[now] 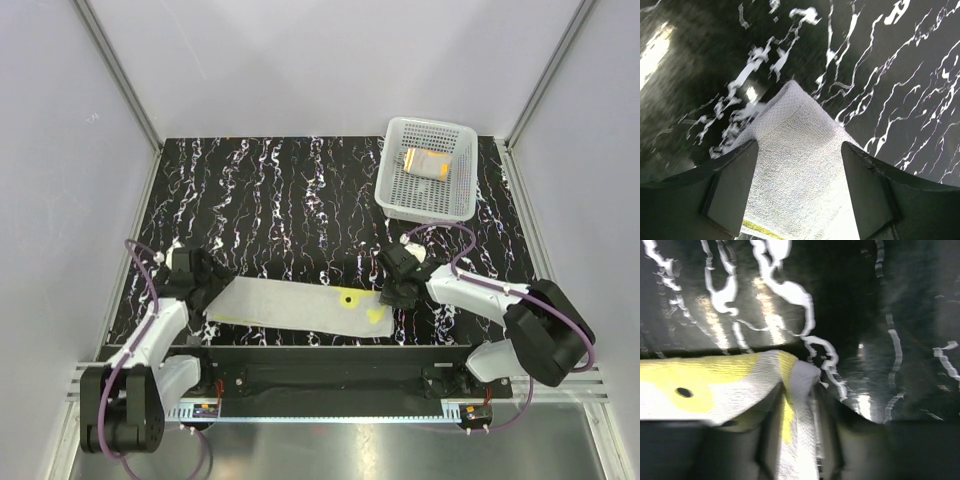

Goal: Roll the towels
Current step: Fold the towel

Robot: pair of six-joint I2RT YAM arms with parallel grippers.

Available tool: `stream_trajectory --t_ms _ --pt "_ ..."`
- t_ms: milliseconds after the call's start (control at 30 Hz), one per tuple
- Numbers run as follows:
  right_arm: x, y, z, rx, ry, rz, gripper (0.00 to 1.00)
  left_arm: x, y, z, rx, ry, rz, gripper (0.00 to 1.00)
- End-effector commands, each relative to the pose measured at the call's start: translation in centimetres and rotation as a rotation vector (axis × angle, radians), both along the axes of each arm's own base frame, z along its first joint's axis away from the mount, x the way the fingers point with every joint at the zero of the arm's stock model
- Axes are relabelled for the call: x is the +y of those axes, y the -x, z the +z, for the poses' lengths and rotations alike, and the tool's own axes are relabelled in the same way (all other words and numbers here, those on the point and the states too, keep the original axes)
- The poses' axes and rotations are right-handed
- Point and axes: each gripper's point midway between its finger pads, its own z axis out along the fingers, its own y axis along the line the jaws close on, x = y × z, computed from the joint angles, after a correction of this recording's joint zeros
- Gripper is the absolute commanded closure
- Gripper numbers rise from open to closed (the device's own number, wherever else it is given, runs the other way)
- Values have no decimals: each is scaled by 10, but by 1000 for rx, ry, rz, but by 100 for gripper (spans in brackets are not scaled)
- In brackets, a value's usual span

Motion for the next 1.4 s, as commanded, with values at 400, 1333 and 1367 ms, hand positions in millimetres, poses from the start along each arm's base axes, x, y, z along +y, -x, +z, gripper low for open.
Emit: stream_trajectory --t_ms 400,1333,1367 --pt "24 26 -19 82 -178 -5 77 3 -131 14 -25 -52 -73 31" --pt "33 38 -9 -13 -288 23 25 5 -190 136 -334 -71 -100 8" --pt "32 42 -11 -13 -287 24 25 4 -183 137 -335 -72 -104 8"
